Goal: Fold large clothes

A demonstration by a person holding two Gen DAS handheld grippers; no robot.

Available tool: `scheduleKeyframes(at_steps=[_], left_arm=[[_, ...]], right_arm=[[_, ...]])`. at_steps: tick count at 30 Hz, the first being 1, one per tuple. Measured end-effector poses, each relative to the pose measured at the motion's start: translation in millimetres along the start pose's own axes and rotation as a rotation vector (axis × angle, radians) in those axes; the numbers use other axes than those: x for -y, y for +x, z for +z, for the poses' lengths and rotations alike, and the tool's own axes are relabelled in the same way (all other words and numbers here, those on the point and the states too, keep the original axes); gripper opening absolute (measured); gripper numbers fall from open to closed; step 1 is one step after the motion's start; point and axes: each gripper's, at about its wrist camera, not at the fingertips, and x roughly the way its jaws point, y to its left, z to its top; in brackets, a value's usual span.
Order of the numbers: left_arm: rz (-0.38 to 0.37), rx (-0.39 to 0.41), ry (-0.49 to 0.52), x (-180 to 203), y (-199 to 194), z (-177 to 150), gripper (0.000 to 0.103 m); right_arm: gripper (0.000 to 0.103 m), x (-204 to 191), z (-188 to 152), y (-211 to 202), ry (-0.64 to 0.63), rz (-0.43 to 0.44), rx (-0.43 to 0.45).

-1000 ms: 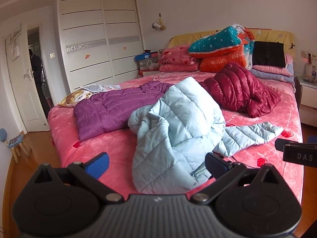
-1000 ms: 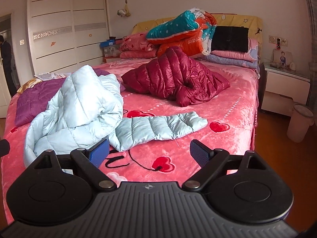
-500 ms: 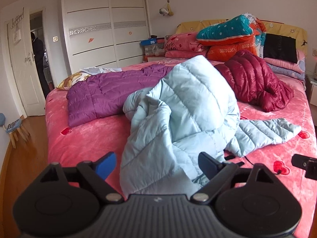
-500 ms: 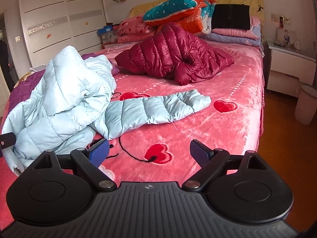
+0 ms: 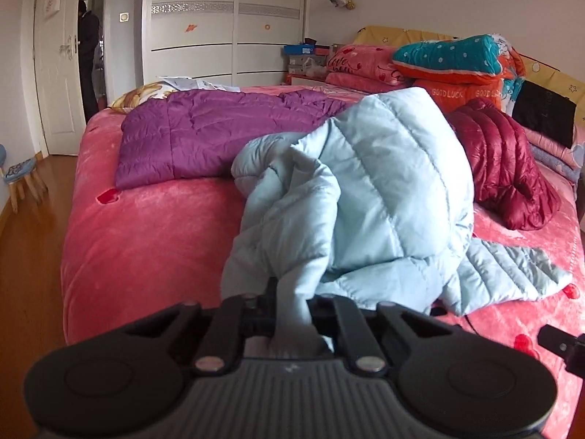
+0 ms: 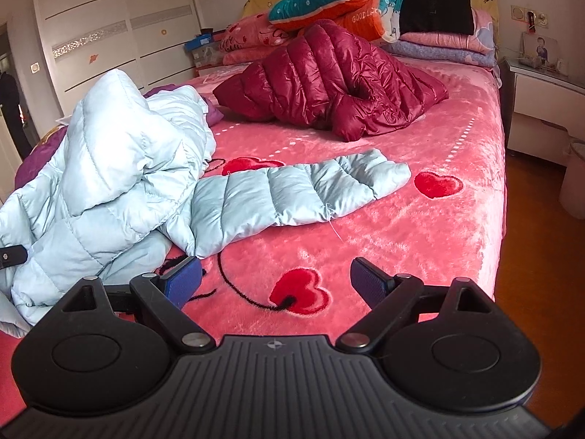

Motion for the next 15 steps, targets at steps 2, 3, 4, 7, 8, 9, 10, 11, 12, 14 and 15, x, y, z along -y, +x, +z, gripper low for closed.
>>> scheduleKeyframes(at_steps=[2, 3, 4, 7, 8, 9, 10, 11, 12, 14, 15], left_arm=[[-0.039, 0.005, -0.003, 1.3, -8.3, 1.8, 0.002], [-0.067, 0.006, -0.011, 2.4, -13.6, 3.7, 0.002], [-0.097, 0.005, -0.019, 3.5, -21.0, 3.9, 0.001], [-0.197, 0.016, 0.038, 17.2, -51.1, 1.9, 0.001], [-0.238, 0.020, 0.069, 24.2, -63.8, -1.4, 0.001], [-0.272, 0.016, 0.091, 29.6, -73.6, -4.8, 0.001], [-0.316, 0.007, 0.116, 36.3, -85.1, -9.9, 0.001], [-0.352, -0.006, 0.136, 41.3, -93.6, -14.4, 0.001], [-0.393, -0.021, 0.157, 46.0, -102.6, -19.8, 0.001], [-0.475, -0.066, 0.193, 55.5, -117.9, -31.1, 0.001], [-0.523, -0.096, 0.210, 59.6, -124.6, -36.8, 0.001]], right_arm=[[0.103, 3.2, 0.8, 0.4, 0.017, 0.010, -0.001], [0.103, 5.1, 2.1, 0.9, 0.030, 0.018, -0.002], [0.103, 7.0, 3.0, 1.3, 0.041, 0.025, -0.003], [0.103, 16.2, 5.9, 1.3, 0.083, 0.044, 0.000], [0.103, 19.9, 6.7, 0.9, 0.097, 0.044, 0.002], [0.103, 24.6, 7.4, 0.3, 0.114, 0.042, 0.003], [0.103, 29.6, 8.0, -0.2, 0.131, 0.041, 0.003], [0.103, 33.6, 8.2, -0.6, 0.146, 0.041, 0.002], [0.103, 39.9, 8.2, -1.1, 0.167, 0.044, -0.001], [0.103, 48.2, 7.9, -2.4, 0.197, 0.046, -0.007], [0.103, 53.0, 6.4, -4.3, 0.211, 0.047, -0.009]])
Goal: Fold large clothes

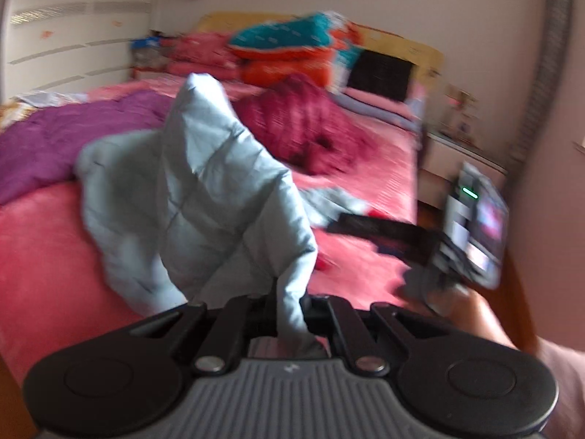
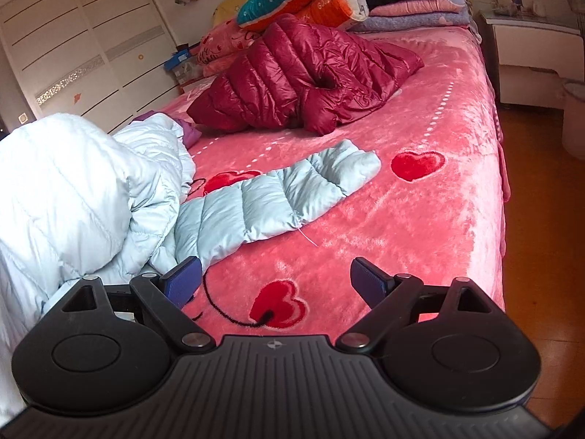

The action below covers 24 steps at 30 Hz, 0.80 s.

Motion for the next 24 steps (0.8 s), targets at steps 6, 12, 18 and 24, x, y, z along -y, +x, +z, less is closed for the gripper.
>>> scheduleKeyframes(at_steps=[6, 12, 18, 24], left_arm=[[-0.171, -0.093, 0.089, 34.8, -16.0, -22.5, 0.001], [-0.218, -0.067, 0.091, 33.4, -39.2, -24.0, 0.001], [-0.188, 0.048, 0.029, 8.4, -71.2, -13.9, 0.001], [-0.062, 0.182, -0.105, -45.2, -115.6, -8.9, 0.001]], right_arm=[[0.103, 27.2, -1.1, -12.9, 0.109, 0.042, -0.016], [0.103, 36.2, -6.6, -25.1, 0.165, 0.069, -0.036], [0.103, 32.3, -11.8, -32.9, 0.166, 0.042, -0.044], [0.103, 30.1, -17.5, -38.9, 0.174, 0.044, -0.063]])
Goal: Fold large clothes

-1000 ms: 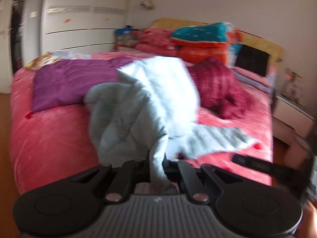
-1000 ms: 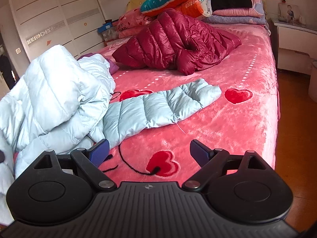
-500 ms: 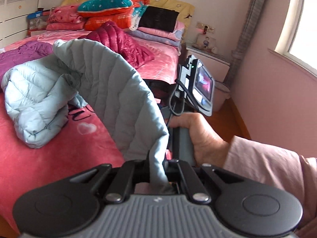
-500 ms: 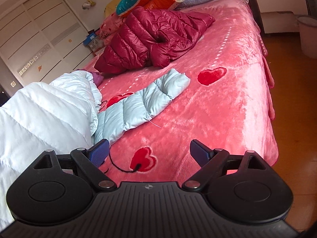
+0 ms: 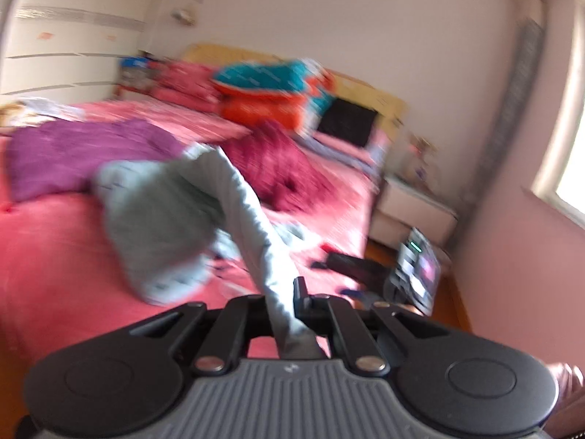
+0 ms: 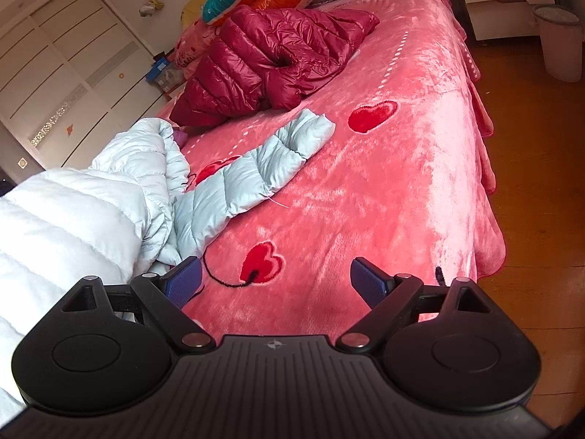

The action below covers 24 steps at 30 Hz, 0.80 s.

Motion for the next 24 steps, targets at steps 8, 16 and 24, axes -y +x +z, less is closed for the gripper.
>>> scheduleKeyframes(at_steps=[8, 16, 24], left_arm=[[0.267, 0.141, -0.211, -86.8, -66.9, 5.3, 0.001], [0.577, 0.229, -0.422, -174.3, -102.6, -3.4, 0.002], [0.734, 0.226, -0.517, -234.1, -119.7, -13.4, 0.002]], right_arm=[[0.103, -23.5, -15.0, 5.8, -0.141, -0.036, -0.044], [0.103, -38.8, -24.6, 31.3, -0.151, -0.013, -0.108], [0.103, -52.2, -15.3, 57.3, -0.137, 0.005, -0.073]])
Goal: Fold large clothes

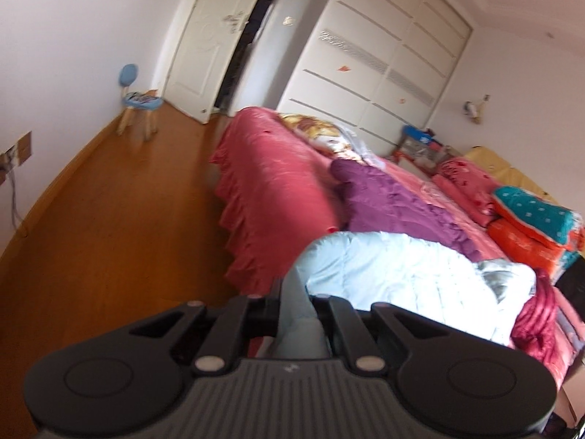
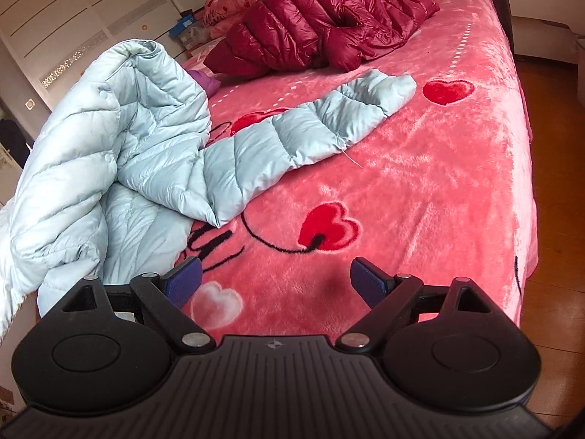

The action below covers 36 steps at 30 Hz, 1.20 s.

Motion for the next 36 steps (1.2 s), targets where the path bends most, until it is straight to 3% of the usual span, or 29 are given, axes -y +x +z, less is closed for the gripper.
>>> scheduleKeyframes(at_steps=[9, 14, 21, 22, 26, 29, 32, 36], left_arm=[[0.087, -0.017, 0.015, -11.0, 13.3, -0.2, 0.002], [0.123, -0.022, 0.039, -7.1, 12.3, -3.8, 0.002], [0.155, -0.020, 0.069, -2.4, 10.5, -3.3, 0.002], [0.158, -0.019, 0.072, -1.4, 10.2, -3.0, 0.002], [0.166, -0.016, 0.086, 1.4, 9.1, -2.9, 0.002], [0.171, -0.011, 0.104, 5.9, 8.1, -2.4, 0.002], [0.174, 0.007, 0.122, 12.4, 4.7, -0.1, 0.002], [0.167, 0.052, 0.159, 22.3, -5.0, 5.6, 0.002]], right_arm=[[0.102, -41.7, 21.8, 39.1, -0.129, 0.054, 0.074], [0.095, -57.8, 36.2, 73.0, -0.144, 0.105, 0.055], [0.095, -66.1, 50.3, 118.7, -0.096, 0.172, -0.002], [0.093, -66.8, 51.4, 123.2, -0.093, 0.175, -0.006], [0.041, -78.9, 52.5, 141.6, -0.092, 0.169, -0.040], [0.024, -95.7, 50.4, 145.6, -0.162, 0.128, -0.041], [0.013, -112.5, 46.0, 137.9, -0.261, 0.043, -0.002], [0.008, -123.6, 47.2, 109.6, -0.325, -0.061, 0.116]])
